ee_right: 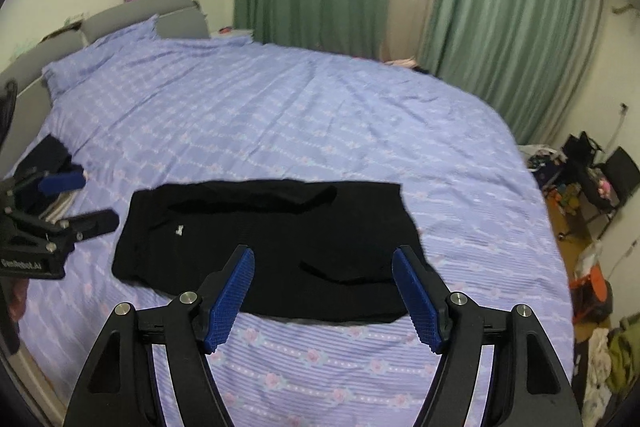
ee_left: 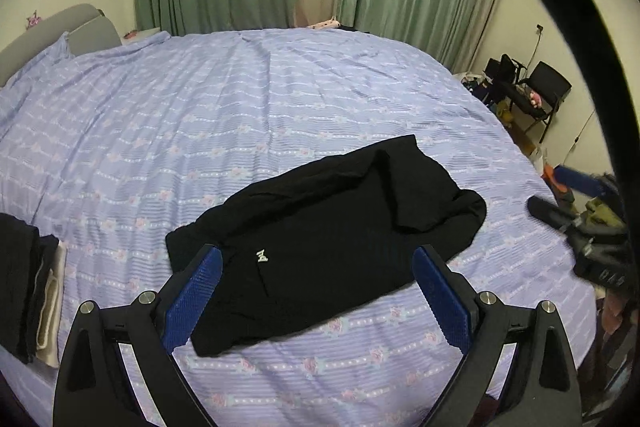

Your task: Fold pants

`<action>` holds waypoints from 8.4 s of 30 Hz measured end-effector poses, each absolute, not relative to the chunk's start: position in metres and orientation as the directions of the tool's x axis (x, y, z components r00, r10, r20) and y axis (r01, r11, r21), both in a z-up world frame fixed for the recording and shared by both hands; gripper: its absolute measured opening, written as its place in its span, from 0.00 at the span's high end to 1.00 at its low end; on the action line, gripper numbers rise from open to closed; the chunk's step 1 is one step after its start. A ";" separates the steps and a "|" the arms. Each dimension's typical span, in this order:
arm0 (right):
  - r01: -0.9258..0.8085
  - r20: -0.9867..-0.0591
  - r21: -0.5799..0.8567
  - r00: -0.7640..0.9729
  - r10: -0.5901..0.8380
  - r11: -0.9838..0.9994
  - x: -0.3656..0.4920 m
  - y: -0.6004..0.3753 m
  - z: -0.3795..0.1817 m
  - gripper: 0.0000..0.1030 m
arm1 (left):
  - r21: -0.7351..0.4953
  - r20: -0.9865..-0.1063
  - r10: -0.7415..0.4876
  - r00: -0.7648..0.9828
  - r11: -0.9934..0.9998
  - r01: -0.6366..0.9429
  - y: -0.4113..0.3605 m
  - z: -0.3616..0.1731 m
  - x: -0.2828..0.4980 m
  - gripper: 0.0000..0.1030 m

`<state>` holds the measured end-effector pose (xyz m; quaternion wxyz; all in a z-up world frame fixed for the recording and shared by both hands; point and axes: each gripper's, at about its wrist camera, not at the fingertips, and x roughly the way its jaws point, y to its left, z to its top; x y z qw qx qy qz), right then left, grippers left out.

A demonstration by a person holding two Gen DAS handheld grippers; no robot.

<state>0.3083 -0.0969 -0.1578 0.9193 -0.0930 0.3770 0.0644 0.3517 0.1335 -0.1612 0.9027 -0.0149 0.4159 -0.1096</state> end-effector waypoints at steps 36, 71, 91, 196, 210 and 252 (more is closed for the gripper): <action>-0.137 -0.725 -0.037 0.686 0.068 0.990 0.508 -0.189 -0.286 0.94 | 0.009 -0.889 -0.156 0.430 0.934 0.358 0.078 -0.339 0.572 0.87; -0.321 -0.745 0.045 0.620 0.246 0.946 0.447 -0.025 -0.289 0.24 | -0.098 -0.835 -0.057 0.547 0.994 -0.045 0.268 -0.288 0.446 0.26; -0.322 -0.773 0.096 0.572 0.274 0.942 0.446 -0.008 -0.299 0.24 | -0.125 -0.857 -0.054 0.512 0.987 -0.106 0.258 -0.318 0.468 0.70; 0.244 -0.814 0.300 0.569 0.114 0.922 0.332 -0.246 -0.349 0.73 | -0.160 -0.870 -0.430 0.242 0.710 0.686 -0.053 -0.320 0.443 0.67; 0.358 -0.829 0.257 0.559 0.014 0.897 0.372 -0.279 -0.367 0.73 | -0.089 -0.867 -0.313 0.387 0.862 0.499 -0.011 -0.321 0.467 0.66; -0.159 -0.881 0.194 0.405 0.244 0.968 0.319 -0.010 -0.333 0.43 | 0.024 -0.877 0.114 0.467 0.980 -0.195 0.265 -0.342 0.450 0.75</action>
